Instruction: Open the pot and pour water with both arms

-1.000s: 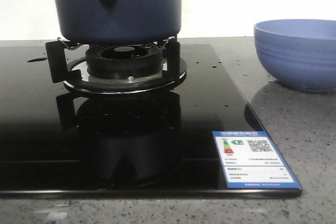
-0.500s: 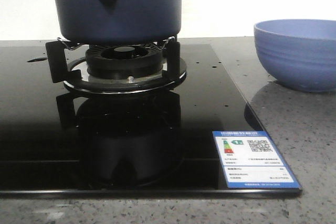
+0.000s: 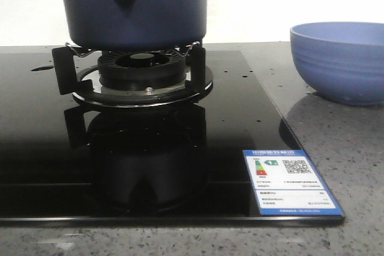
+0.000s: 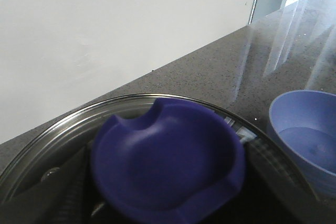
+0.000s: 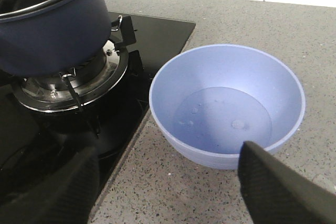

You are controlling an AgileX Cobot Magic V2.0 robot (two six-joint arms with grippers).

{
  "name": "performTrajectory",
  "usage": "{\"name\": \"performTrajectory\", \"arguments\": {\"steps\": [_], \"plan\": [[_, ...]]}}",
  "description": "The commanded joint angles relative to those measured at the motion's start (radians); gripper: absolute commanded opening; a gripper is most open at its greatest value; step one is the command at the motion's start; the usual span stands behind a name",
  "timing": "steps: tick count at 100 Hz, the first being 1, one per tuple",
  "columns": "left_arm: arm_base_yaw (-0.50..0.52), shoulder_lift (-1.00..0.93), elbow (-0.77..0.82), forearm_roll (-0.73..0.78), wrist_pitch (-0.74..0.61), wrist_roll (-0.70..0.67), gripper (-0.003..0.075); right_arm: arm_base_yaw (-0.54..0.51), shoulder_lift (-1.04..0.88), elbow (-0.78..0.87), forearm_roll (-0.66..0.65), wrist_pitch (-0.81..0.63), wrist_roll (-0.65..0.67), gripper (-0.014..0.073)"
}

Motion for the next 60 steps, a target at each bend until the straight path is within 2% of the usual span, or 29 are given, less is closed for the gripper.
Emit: {"name": "performTrajectory", "arguments": {"steps": [1,60], "plan": [[-0.010,-0.025,-0.038,-0.064,0.023,-0.001,0.0438,0.003,0.013,-0.037,0.010,-0.057,-0.009,0.0502],[0.003,-0.048,-0.102,-0.078,0.032,0.000,0.0438,0.003,0.013,-0.037,-0.005,-0.050,-0.009,0.0502]]}}
